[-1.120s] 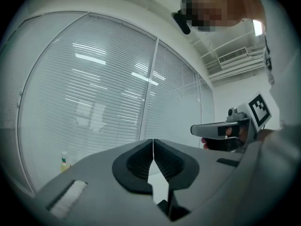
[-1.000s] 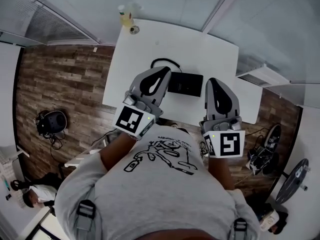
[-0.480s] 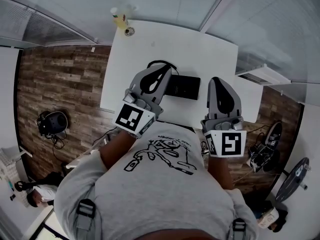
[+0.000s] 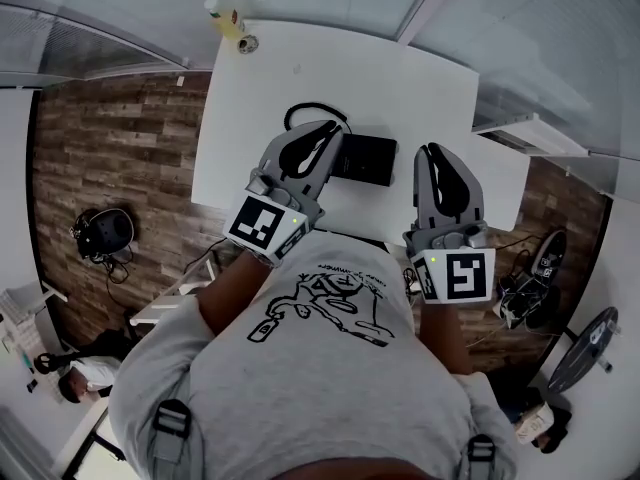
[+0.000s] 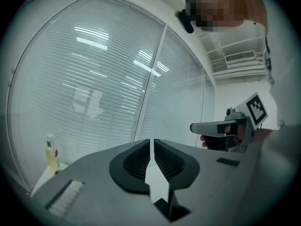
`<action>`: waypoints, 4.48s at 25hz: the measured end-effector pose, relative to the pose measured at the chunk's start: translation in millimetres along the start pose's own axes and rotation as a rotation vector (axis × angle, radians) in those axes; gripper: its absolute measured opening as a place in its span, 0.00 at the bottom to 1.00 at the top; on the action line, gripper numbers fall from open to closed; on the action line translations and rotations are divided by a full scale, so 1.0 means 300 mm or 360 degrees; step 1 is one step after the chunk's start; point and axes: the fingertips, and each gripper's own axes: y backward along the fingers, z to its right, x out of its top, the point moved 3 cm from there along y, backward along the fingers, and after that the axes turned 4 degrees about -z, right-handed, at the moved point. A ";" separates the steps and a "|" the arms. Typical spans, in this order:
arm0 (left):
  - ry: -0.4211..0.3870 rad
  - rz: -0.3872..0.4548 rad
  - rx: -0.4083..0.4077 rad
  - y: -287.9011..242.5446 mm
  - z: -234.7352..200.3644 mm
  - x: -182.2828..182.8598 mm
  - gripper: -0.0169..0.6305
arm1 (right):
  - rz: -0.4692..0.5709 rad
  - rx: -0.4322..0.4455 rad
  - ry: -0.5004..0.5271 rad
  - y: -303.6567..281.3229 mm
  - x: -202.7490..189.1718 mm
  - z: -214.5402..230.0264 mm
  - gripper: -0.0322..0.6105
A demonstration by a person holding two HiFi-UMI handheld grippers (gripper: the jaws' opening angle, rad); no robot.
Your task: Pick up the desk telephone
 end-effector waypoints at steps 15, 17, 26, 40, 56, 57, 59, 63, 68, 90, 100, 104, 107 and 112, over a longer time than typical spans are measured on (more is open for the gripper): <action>0.0437 -0.0573 -0.0049 0.004 -0.146 -0.584 0.28 | -0.0473 0.0070 -0.0243 -0.084 -0.467 0.007 0.18; 0.0462 -0.0643 -0.0055 -0.002 -0.152 -0.665 0.29 | -0.0541 0.0069 -0.0253 -0.096 -0.538 0.007 0.19; 0.0602 -0.0856 -0.0029 -0.028 -0.202 -0.950 0.31 | -0.0811 0.0076 -0.0388 -0.133 -0.816 0.011 0.26; 0.0987 -0.0937 -0.0077 -0.076 -0.240 -1.152 0.41 | -0.0995 0.0114 -0.0557 -0.181 -1.065 0.020 0.35; 0.1075 -0.1000 -0.0136 -0.102 -0.205 -1.189 0.42 | -0.1018 0.0163 -0.0678 -0.201 -1.134 0.005 0.35; 0.1078 -0.1003 -0.0142 -0.102 -0.204 -1.189 0.42 | -0.1017 0.0156 -0.0685 -0.202 -1.133 0.007 0.35; 0.1079 -0.1002 -0.0154 -0.103 -0.204 -1.182 0.42 | -0.1008 0.0145 -0.0706 -0.206 -1.127 0.012 0.35; 0.1052 -0.0987 -0.0155 -0.102 -0.205 -1.157 0.42 | -0.0994 0.0150 -0.0731 -0.201 -1.112 0.013 0.35; 0.1008 -0.0967 -0.0140 -0.103 -0.201 -1.095 0.42 | -0.0951 0.0150 -0.0735 -0.190 -1.061 0.017 0.35; 0.0843 -0.0756 -0.0027 -0.039 -0.171 -0.532 0.42 | -0.0671 0.0184 -0.0678 -0.146 -0.528 0.016 0.35; 0.0727 -0.0701 -0.0020 0.008 -0.123 -0.332 0.42 | -0.0571 0.0218 -0.0640 -0.086 -0.348 0.009 0.35; 0.0714 -0.0680 -0.0023 0.011 -0.118 -0.298 0.42 | -0.0561 0.0224 -0.0634 -0.080 -0.320 0.014 0.35; 0.0710 -0.0682 -0.0029 0.009 -0.118 -0.296 0.42 | -0.0555 0.0223 -0.0627 -0.077 -0.311 0.016 0.35; 0.0716 -0.0688 -0.0030 0.006 -0.115 -0.295 0.42 | -0.0549 0.0225 -0.0627 -0.076 -0.304 0.020 0.35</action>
